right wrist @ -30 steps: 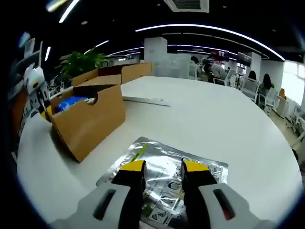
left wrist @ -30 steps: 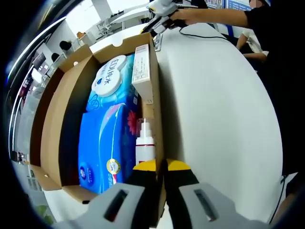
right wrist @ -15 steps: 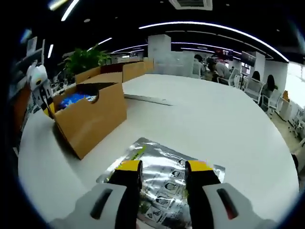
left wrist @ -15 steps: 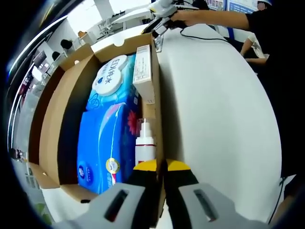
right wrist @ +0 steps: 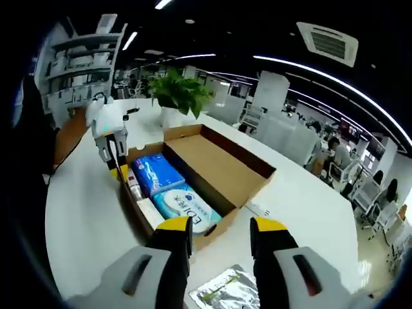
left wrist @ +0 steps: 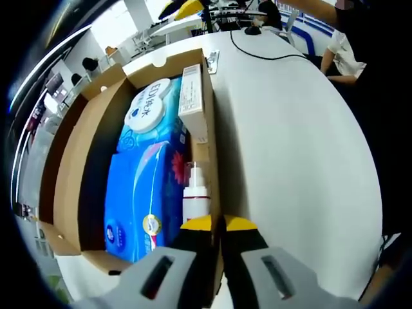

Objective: Operate the shoe box by opening the lid, removing the specified soft item, and placing it in the target area until the item is outside and the box remains undamaged.

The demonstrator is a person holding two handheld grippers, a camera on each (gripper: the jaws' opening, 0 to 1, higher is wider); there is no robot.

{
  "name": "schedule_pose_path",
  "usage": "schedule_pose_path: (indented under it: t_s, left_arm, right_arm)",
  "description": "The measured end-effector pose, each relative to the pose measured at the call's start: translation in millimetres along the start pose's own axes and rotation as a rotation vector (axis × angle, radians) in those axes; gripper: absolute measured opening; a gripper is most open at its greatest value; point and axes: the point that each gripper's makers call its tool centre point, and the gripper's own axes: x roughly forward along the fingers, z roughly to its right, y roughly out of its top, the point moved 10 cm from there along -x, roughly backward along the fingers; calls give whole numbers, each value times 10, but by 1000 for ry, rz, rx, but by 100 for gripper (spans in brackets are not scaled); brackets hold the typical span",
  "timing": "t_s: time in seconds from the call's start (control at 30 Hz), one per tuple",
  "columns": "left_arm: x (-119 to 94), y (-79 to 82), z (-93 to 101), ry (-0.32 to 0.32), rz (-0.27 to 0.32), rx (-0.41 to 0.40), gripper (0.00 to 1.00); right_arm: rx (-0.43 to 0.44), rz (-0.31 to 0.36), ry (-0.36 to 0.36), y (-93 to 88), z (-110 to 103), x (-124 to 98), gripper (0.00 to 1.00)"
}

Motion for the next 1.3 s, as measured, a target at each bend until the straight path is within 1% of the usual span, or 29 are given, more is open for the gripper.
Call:
schedule_pose_path:
  t_s: [0.03, 0.07, 0.1, 0.13, 0.23, 0.33, 0.37, 0.4, 0.43, 0.47, 0.53, 0.57, 0.63, 0.7, 0.77, 0.83, 0.87, 0.93, 1.0, 1.03, 1.17, 1.23, 1.27, 1.3]
  left_arm:
    - [0, 1, 1, -1, 0, 3, 2]
    - [4, 8, 4, -3, -6, 15, 2]
    - [7, 18, 10, -5, -14, 22, 2]
    - [10, 26, 16, -6, -19, 30, 2]
    - [14, 51, 52, -17, -34, 64, 3]
    - [14, 55, 60, -29, -30, 79, 3]
    - [16, 56, 57, -32, -32, 82, 3]
    - [16, 56, 54, -34, -32, 84, 3]
    - [16, 55, 48, -39, -31, 87, 3]
    - [17, 59, 45, -44, -37, 93, 3]
    - [19, 69, 42, -49, -51, 110, 3]
    - [20, 68, 43, -52, -52, 114, 3]
    - [17, 62, 40, -56, -49, 114, 3]
    - [12, 50, 40, -59, -39, 122, 3]
    - [9, 39, 47, -57, -28, 124, 4]
    - [6, 28, 43, -59, -13, 129, 4]
    - [8, 30, 40, -65, -10, 138, 4]
    - [7, 26, 11, -87, -3, 127, 4]
    - [2, 14, 10, -93, 9, 127, 4]
    - [5, 17, 17, -94, 12, 133, 4]
    - [9, 26, 20, -91, 8, 138, 4]
    - [9, 27, 24, -87, 8, 137, 4]
    - [10, 30, 25, -87, 8, 137, 4]
    - [10, 32, 22, -87, 7, 128, 4]
  right_arm:
    - [-9, -3, 1, 25, -9, 23, 36]
    - [-46, -10, 8, 85, -35, 73, 36]
    - [-62, -13, 12, 117, -53, 114, 36]
    - [-67, -18, 16, 135, -63, 142, 37]
    - [-119, -43, 45, 176, -105, 262, 38]
    - [-124, -72, 78, 191, -137, 362, 40]
    - [-145, -88, 95, 197, -165, 387, 40]
    - [-166, -90, 101, 202, -167, 401, 40]
    - [-209, -93, 106, 223, -178, 424, 39]
    - [-203, -103, 114, 234, -180, 447, 38]
    - [-142, -155, 146, 245, -196, 482, 37]
    - [-127, -161, 145, 258, -197, 499, 37]
    - [-160, -154, 135, 306, -173, 558, 39]
    - [-172, -168, 141, 333, -162, 591, 41]
    - [-183, -188, 168, 353, -159, 624, 42]
    - [-220, -205, 187, 370, -159, 674, 43]
    - [-226, -213, 188, 373, -157, 692, 43]
    - [-243, -231, 196, 385, -160, 748, 44]
    - [-268, -245, 220, 392, -166, 787, 45]
    - [-300, -263, 244, 399, -174, 813, 45]
    - [-358, -286, 266, 432, -159, 923, 45]
    - [-375, -307, 278, 454, -158, 972, 47]
    - [-385, -320, 296, 461, -170, 989, 47]
    - [-399, -342, 299, 461, -173, 1006, 47]
